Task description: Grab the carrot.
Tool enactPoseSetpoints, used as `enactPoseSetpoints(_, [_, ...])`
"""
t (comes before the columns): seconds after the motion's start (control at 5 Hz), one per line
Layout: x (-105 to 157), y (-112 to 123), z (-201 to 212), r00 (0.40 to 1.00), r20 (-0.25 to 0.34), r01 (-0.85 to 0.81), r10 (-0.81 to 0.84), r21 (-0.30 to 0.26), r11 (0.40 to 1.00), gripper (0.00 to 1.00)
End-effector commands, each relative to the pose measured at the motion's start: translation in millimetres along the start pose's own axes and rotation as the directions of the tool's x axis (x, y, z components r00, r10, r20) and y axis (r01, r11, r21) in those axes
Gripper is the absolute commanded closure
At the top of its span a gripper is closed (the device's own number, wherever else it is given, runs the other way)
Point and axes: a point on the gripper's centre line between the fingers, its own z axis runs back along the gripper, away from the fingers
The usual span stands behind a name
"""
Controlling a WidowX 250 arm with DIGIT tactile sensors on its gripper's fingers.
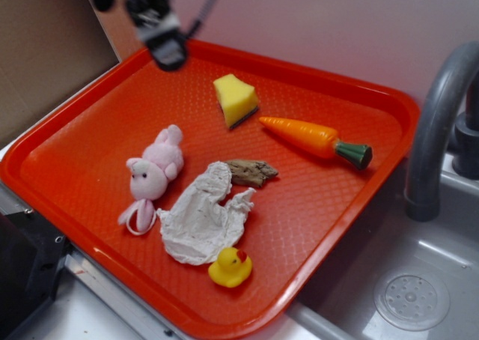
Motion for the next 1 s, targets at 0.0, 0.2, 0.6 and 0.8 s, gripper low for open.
enactPoseSetpoints(0.0, [56.7,-30.8,-39.3,0.911,0.065,0.402,-0.407,0.079,0.912,0.00])
enactPoseSetpoints(0.2, [70.8,-30.8,-74.6,0.896,0.024,0.442,-0.443,0.021,0.897,0.00])
enactPoseSetpoints(0.6, [69.4,-40.1,-128.0,0.857,-0.066,0.493,-0.511,-0.183,0.850,0.00])
enactPoseSetpoints(0.8, [62.6,-42.5,-137.5,0.846,-0.101,0.489,-0.523,-0.244,0.838,0.00])
